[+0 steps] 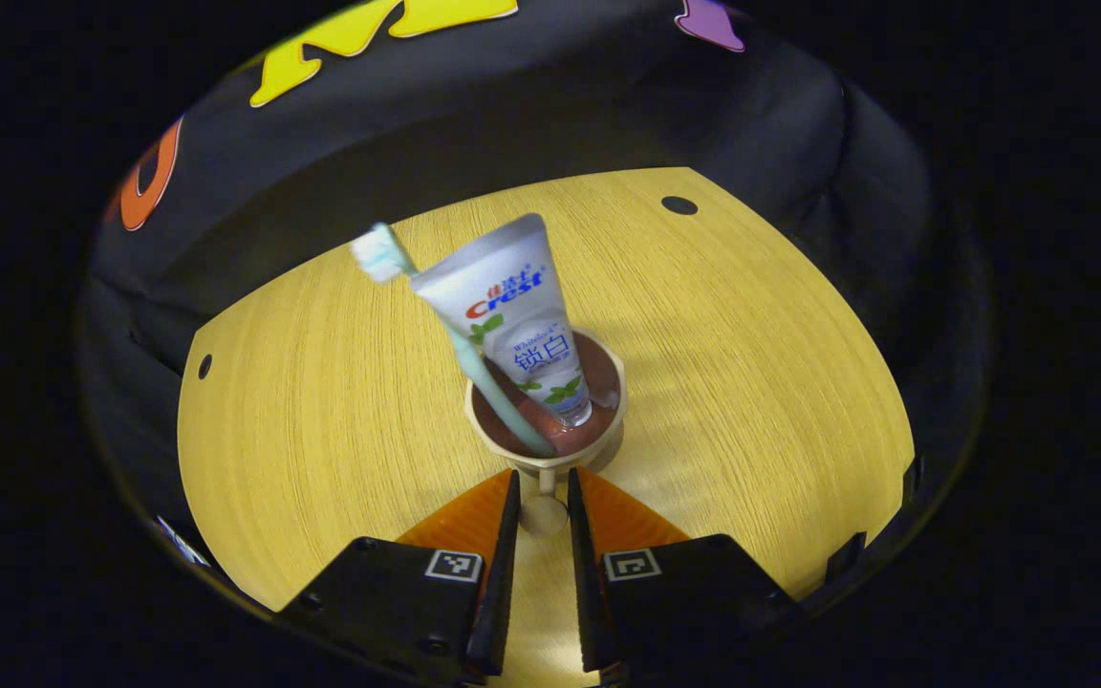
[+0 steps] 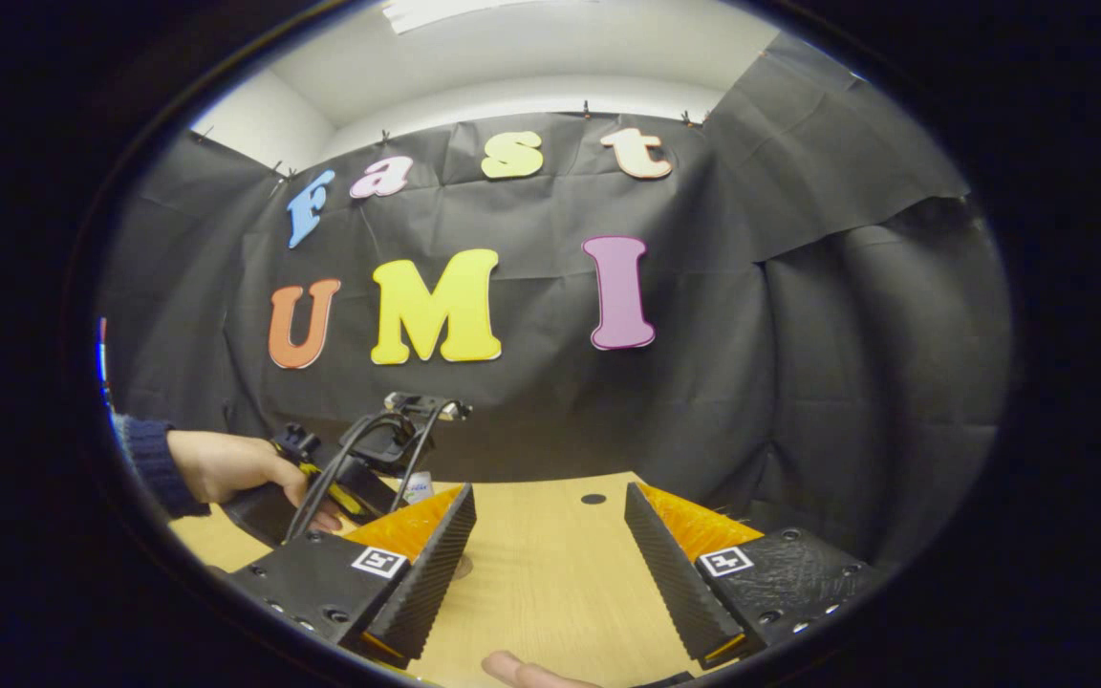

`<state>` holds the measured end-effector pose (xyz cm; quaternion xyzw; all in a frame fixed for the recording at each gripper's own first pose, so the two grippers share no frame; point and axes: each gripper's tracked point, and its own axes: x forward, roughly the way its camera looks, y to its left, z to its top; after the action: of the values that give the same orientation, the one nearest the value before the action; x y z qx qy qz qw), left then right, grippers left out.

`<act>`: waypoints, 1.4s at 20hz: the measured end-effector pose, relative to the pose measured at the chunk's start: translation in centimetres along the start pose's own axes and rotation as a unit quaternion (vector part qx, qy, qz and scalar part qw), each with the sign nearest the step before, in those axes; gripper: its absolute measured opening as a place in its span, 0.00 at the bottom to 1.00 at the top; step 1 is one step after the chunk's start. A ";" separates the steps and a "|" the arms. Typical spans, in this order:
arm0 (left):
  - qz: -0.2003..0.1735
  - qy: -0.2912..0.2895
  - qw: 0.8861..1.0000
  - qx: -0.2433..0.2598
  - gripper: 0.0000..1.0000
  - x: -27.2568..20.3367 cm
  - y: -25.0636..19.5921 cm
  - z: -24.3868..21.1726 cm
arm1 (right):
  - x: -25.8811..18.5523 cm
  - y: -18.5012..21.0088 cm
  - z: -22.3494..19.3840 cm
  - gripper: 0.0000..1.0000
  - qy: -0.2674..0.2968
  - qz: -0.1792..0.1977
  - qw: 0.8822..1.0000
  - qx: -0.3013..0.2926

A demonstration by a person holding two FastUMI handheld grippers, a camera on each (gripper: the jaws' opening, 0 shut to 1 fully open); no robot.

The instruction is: Put the toothbrush and toothpaste on the desktop into the cup, then pick up the cup and place it on the coaster on the desktop.

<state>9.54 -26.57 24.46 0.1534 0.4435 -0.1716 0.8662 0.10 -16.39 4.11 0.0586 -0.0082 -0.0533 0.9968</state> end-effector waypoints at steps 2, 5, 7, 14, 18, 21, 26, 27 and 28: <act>-0.006 -0.019 1.000 -0.009 0.31 -3.8 0.6 1.3 | 0.0 0.2 -0.2 0.95 0.001 0.000 1.000 -0.001; -0.001 -0.072 0.997 -0.012 0.32 -9.8 2.3 4.1 | 0.1 0.2 -0.3 0.95 0.002 -0.003 1.000 -0.006; 0.003 -0.108 0.994 -0.017 0.33 -13.7 3.7 6.0 | 0.2 0.5 -0.7 0.95 0.004 -0.003 1.000 -0.010; 0.005 -0.208 0.978 -0.022 0.37 -20.9 5.6 6.2 | -0.1 2.7 -1.6 0.95 0.014 0.014 1.000 -0.022; 0.016 -0.254 0.967 -0.020 0.45 -22.5 6.1 4.4 | -0.1 3.7 -2.3 0.95 0.012 0.015 0.999 -0.043; 0.025 -0.304 0.952 -0.032 0.64 -23.7 6.3 3.9 | -0.3 4.7 -2.8 0.95 0.019 0.023 0.999 -0.046; 0.045 -0.374 0.924 -0.056 0.88 -25.3 7.6 3.1 | -0.6 6.1 -3.5 0.95 0.020 0.027 0.998 -0.048; 0.046 -0.381 0.921 -0.058 0.89 -25.3 7.8 3.1 | -0.6 6.4 -3.6 0.95 0.020 0.029 0.998 -0.051; 0.050 -0.381 0.922 -0.056 0.89 -25.2 8.1 3.1 | -0.7 6.8 -3.8 0.95 0.019 0.030 0.998 -0.055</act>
<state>1.40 -16.56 47.80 0.0497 0.0811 -0.1488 0.9843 0.20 -9.17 1.13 0.0046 0.0121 -0.0227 0.9997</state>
